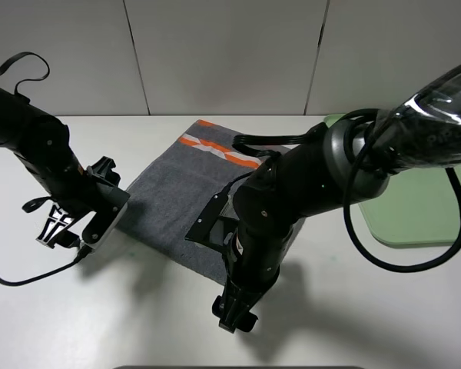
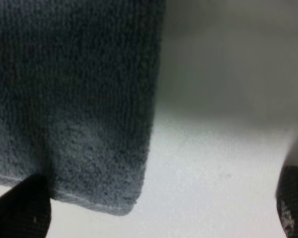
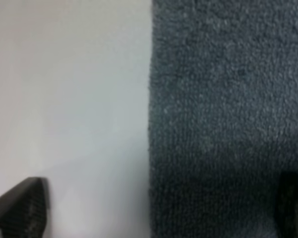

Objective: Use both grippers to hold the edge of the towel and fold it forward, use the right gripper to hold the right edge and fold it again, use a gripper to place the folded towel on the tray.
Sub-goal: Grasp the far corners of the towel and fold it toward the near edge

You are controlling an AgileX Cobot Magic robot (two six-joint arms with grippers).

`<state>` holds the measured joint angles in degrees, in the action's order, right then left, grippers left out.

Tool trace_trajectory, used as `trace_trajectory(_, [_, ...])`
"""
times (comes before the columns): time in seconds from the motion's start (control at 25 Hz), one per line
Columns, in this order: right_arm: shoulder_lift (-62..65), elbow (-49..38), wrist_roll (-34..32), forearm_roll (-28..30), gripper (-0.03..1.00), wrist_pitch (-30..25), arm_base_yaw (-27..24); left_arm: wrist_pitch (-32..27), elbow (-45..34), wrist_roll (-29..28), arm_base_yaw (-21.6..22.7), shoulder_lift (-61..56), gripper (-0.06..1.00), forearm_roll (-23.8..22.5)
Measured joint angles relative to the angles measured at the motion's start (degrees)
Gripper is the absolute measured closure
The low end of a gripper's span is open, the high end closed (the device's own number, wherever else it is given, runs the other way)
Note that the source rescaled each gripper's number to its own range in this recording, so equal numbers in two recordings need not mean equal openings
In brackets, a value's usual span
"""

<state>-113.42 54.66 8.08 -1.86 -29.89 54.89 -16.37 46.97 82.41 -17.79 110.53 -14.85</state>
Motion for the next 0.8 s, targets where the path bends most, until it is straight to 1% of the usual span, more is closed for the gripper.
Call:
trace_trajectory(0.4, [0.0,0.0,0.0,0.0,-0.03,0.0,0.0,-1.8,0.4,0.0,0.0,0.4,0.05,0.0])
trace_trajectory(0.8, [0.0,0.0,0.1,0.0,-0.03,0.0,0.0,-2.0,0.4,0.0,0.0,0.5,0.06,0.5])
